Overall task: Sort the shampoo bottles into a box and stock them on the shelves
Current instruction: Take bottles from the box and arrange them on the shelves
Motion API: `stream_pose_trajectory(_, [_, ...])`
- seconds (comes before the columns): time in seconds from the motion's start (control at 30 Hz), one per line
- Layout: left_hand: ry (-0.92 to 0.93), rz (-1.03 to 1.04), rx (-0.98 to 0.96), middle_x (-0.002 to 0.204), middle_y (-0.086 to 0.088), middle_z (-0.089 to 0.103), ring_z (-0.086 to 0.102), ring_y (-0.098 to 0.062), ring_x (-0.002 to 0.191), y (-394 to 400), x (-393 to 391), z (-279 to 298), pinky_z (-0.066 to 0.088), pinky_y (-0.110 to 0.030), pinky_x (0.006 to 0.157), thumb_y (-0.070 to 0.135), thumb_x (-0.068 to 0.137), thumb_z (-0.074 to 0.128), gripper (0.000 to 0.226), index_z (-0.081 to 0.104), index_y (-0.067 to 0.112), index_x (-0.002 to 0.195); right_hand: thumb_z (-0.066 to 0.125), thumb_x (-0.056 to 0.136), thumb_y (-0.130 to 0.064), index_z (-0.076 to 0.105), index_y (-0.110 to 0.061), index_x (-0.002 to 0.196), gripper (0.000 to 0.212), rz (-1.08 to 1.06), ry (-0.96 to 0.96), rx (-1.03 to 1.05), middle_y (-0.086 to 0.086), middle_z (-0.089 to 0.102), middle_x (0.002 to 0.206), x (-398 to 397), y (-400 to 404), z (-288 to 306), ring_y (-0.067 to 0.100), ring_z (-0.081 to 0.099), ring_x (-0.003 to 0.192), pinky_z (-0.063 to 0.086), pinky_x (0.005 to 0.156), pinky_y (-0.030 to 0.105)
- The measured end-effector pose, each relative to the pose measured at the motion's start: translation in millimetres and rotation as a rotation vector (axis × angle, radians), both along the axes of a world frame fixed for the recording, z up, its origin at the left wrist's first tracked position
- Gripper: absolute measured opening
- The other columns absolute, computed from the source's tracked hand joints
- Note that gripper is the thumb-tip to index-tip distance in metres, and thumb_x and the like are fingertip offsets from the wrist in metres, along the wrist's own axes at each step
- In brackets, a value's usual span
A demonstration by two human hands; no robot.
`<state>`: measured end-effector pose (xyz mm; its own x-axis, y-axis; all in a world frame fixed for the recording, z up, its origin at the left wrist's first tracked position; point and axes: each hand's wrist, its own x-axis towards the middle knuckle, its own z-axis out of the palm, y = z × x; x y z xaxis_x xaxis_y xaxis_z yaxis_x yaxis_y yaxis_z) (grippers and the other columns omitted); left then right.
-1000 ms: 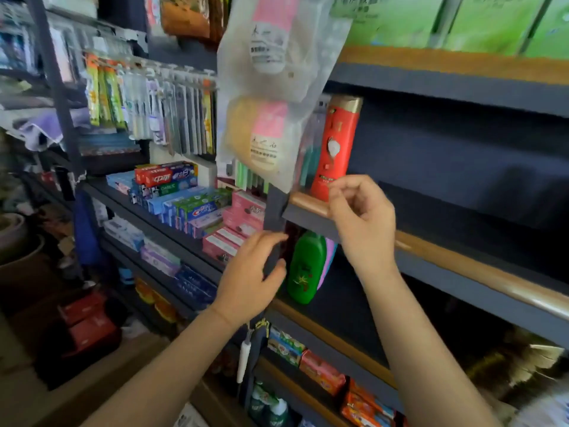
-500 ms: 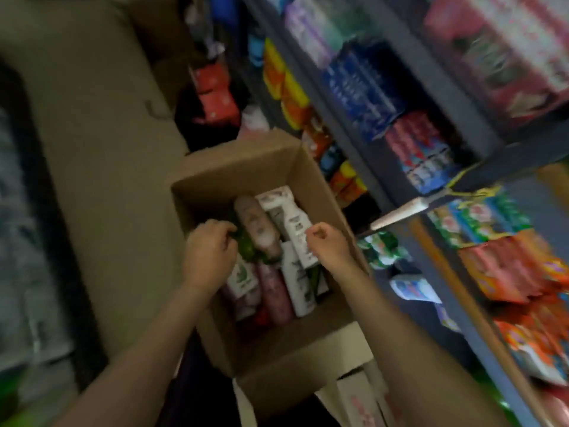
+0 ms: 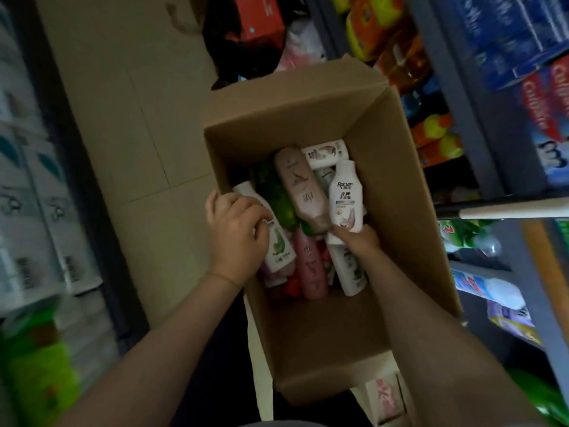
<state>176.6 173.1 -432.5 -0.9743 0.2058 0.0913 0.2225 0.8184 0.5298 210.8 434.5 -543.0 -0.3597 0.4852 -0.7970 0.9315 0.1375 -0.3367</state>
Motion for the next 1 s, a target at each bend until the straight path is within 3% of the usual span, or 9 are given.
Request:
stream_pose_trajectory(0.13, [-0.015,0.000,-0.029,0.085,0.004,0.068,0.050,-0.022,0.098,9.4,-1.1,1.6,0.034,-0.063,0.102,0.008,0.081,0.067,0.013,0.073,0.018,0.078,0.082,0.080,-0.019,0.058,-0.006,0.126,0.053,-0.307,0.097,-0.299,0.011,0.067,0.109,-4.8,-14.5,21.8,0.023,0.068,0.086,0.058,0.062,0.032])
stream_pose_trajectory(0.3, [-0.081,-0.011,-0.137,0.089,-0.002,0.070,0.054,-0.027,0.100,3.2,0.7,5.0,0.029,-0.061,0.110,0.014,0.082,0.068,0.007,0.075,0.015,0.081,0.074,0.087,-0.016,0.056,-0.013,0.131,0.047,-0.491,0.192,-0.595,0.009,0.070,0.109,2.7,-24.4,88.2,0.022,0.069,0.092,0.058,0.059,0.030])
stream_pose_trajectory(0.37, [-0.144,0.025,-0.221,0.100,-0.007,0.070,0.054,-0.030,0.108,7.5,2.1,12.6,0.019,-0.059,0.116,0.027,0.085,0.061,0.020,0.076,0.015,0.086,0.072,0.089,-0.016,0.056,-0.020,0.132,0.046,-0.378,0.251,-0.623,0.005,0.072,0.111,16.5,-30.5,121.7,0.020,0.070,0.094,0.057,0.062,0.030])
stream_pose_trajectory(0.43, [-0.243,0.086,-0.098,0.111,-0.004,0.066,0.052,-0.026,0.117,19.9,3.3,32.2,0.017,-0.052,0.118,0.041,0.090,0.055,0.032,0.076,0.018,0.093,0.072,0.087,-0.018,0.055,-0.028,0.134,0.051,-0.235,0.334,-0.668,0.001,0.071,0.118,33.4,-36.3,148.8,0.021,0.070,0.103,0.058,0.072,0.034])
stream_pose_trajectory(0.57, [-0.791,0.191,0.863,0.111,0.000,0.071,0.069,-0.018,0.103,42.7,5.4,89.0,0.058,-0.033,0.083,0.036,0.089,0.068,0.035,0.062,0.018,0.119,0.075,0.078,-0.037,0.062,-0.034,0.124,0.048,0.009,0.403,-0.713,-0.004,0.072,0.119,48.7,-55.8,194.6,0.016,0.068,0.110,0.055,0.094,0.040])
stream_pose_trajectory(0.63, [-0.884,0.319,1.065,0.103,-0.008,0.075,0.073,-0.023,0.089,40.2,6.4,94.5,0.061,-0.034,0.072,0.021,0.088,0.071,0.029,0.062,0.014,0.114,0.070,0.081,-0.047,0.068,-0.031,0.115,0.037,0.139,0.374,-0.648,-0.005,0.074,0.112,45.9,-66.0,202.0,0.015,0.070,0.105,0.054,0.098,0.043])
stream_pose_trajectory(0.8, [-0.848,0.461,0.996,0.096,-0.015,0.074,0.073,-0.030,0.080,14.7,16.6,89.2,0.061,-0.042,0.069,0.029,0.089,0.072,0.030,0.061,0.013,0.111,0.048,0.095,-0.061,0.075,-0.030,0.096,0.042,0.196,0.255,-0.481,-0.008,0.076,0.100,26.5,-84.6,186.6,0.012,0.070,0.100,0.053,0.093,0.036])
stream_pose_trajectory(0.9, [-0.715,0.497,0.892,0.091,-0.009,0.075,0.074,-0.026,0.078,-12.1,18.2,87.4,0.061,-0.040,0.067,0.034,0.087,0.074,0.027,0.062,0.017,0.104,0.050,0.101,-0.043,0.071,-0.021,0.108,0.031,0.171,0.266,-0.422,-0.004,0.073,0.101,15.7,-97.0,152.4,0.013,0.069,0.098,0.054,0.078,0.025])
stream_pose_trajectory(1.0, [-0.698,0.596,0.832,0.087,-0.006,0.075,0.074,-0.021,0.073,-41.2,14.3,78.5,0.059,-0.032,0.061,0.035,0.088,0.073,0.026,0.062,0.015,0.102,0.056,0.097,-0.039,0.062,-0.022,0.121,0.029,0.357,0.180,-0.316,0.000,0.066,0.118,10.7,-112.2,91.0,0.020,0.063,0.111,0.053,0.094,0.038])
